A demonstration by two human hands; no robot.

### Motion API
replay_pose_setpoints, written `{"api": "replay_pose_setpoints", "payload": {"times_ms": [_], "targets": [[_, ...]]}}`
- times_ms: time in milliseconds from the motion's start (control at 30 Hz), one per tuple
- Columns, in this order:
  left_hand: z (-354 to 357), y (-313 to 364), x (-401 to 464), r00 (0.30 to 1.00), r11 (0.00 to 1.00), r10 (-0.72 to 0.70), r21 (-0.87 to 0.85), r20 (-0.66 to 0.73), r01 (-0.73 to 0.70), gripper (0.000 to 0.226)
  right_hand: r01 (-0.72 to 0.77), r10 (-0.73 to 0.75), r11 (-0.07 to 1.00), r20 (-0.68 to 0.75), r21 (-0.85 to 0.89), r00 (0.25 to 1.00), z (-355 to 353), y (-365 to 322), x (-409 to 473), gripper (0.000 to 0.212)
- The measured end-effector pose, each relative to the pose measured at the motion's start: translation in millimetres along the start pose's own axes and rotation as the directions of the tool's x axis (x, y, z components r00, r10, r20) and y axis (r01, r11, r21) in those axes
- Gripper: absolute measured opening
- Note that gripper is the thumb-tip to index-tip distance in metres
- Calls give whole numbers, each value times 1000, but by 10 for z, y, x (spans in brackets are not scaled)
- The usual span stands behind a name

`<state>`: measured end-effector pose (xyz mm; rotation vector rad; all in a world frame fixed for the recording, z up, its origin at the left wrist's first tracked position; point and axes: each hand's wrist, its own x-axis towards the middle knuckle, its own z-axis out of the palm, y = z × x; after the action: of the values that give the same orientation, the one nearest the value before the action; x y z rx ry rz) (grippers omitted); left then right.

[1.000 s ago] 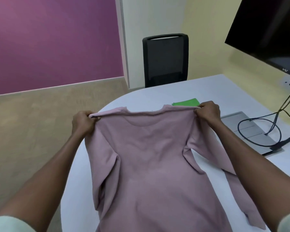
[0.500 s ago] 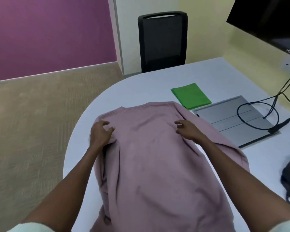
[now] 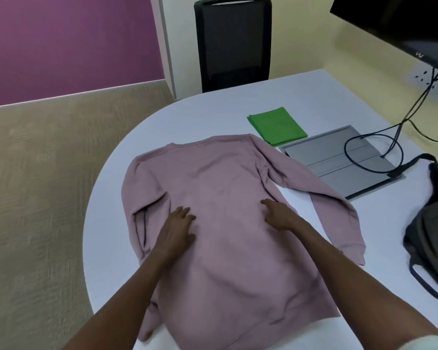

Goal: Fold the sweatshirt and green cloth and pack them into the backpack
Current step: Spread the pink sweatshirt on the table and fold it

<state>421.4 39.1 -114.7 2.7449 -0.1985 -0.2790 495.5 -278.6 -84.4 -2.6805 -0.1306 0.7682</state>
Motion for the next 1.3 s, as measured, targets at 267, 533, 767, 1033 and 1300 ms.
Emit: {"api": "replay_pose_setpoints", "payload": {"times_ms": [267,533,767,1033,1300], "targets": [[356,634,420,865,979,-200,124,461,160,146,8,56,906,-140,424,989,-7,-51,494,63],[420,666,387,851,966,-236,206,468,155,150,-115,260,891,-288,439,922,-485,358,1016,78],[426,706,418,837,960,-257,225,483,165,152,-39,173,815,-179,578,969,-241,382,845,53],[402,717,412,842,962,-246,227,481,152,153,156,66,862,-411,483,909,9,305,571,46],[444,661,396,851,964,-247,207,463,167,152,12,426,643,-371,766,825,-456,508,900,67]]}}
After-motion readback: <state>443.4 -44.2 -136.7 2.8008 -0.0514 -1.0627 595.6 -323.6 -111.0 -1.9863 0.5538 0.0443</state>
